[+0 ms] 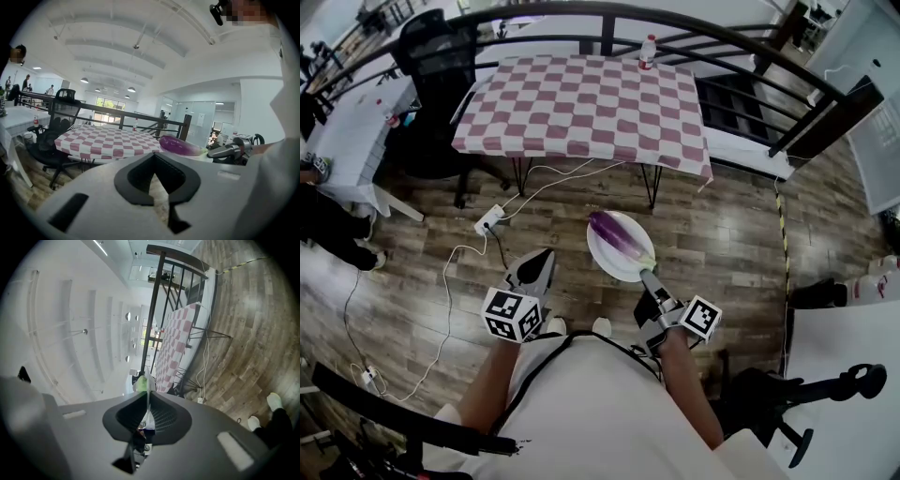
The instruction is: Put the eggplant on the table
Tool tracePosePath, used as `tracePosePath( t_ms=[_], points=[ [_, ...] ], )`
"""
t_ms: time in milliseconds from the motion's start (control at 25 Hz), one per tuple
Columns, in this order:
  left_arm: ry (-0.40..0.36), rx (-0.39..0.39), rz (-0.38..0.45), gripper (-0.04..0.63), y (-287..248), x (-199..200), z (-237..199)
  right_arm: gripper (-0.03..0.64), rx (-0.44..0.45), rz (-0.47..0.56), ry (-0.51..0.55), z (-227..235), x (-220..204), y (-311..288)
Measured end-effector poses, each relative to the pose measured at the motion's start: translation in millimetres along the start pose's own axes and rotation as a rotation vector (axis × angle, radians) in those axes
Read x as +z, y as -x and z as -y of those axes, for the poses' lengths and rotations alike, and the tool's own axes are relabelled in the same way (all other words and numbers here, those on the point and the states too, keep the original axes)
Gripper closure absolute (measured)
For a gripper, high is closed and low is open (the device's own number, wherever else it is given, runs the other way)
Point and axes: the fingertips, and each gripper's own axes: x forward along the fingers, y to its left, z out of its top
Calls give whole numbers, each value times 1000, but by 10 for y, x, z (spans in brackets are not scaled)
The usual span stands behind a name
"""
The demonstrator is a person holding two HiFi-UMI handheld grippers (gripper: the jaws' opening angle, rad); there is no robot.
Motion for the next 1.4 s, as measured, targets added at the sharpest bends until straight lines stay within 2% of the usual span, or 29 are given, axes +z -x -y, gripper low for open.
tracePosePath(
  t_ms=[640,1400],
  points=[
    [-3,24,-9,589,-141,-176,499,585,18,-42,-2,141,251,306],
    [2,24,-9,589,-375,-106,473,584,18,-40,1,159,465,208]
  ],
)
